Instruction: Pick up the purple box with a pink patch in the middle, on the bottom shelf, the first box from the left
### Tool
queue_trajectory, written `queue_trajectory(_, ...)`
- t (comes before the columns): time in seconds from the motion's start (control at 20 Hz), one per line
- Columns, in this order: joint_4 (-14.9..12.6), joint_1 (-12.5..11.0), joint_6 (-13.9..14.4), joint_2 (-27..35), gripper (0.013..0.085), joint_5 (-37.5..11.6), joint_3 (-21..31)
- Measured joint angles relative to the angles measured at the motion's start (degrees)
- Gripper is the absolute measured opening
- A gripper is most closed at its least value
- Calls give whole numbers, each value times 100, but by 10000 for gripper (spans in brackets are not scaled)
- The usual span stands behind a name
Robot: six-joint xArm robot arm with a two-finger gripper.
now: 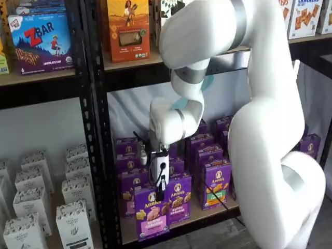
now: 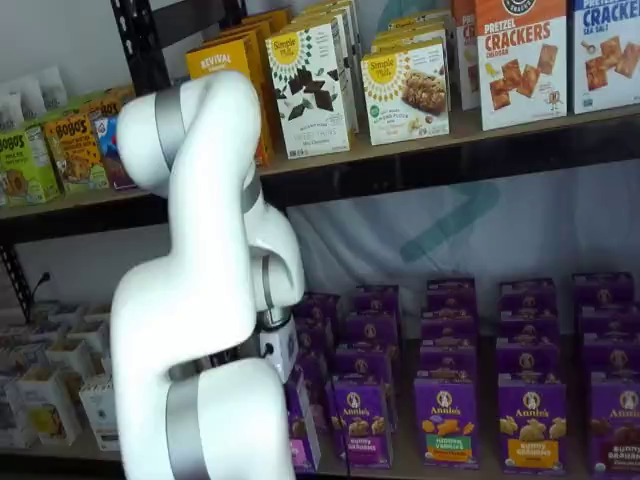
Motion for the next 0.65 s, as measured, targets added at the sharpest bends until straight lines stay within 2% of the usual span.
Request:
queue_trajectory(0.35,13,-94,-92,-619,330,278,402)
queue_trajectory(0.65,145,-168,-271,-915,330,557,530)
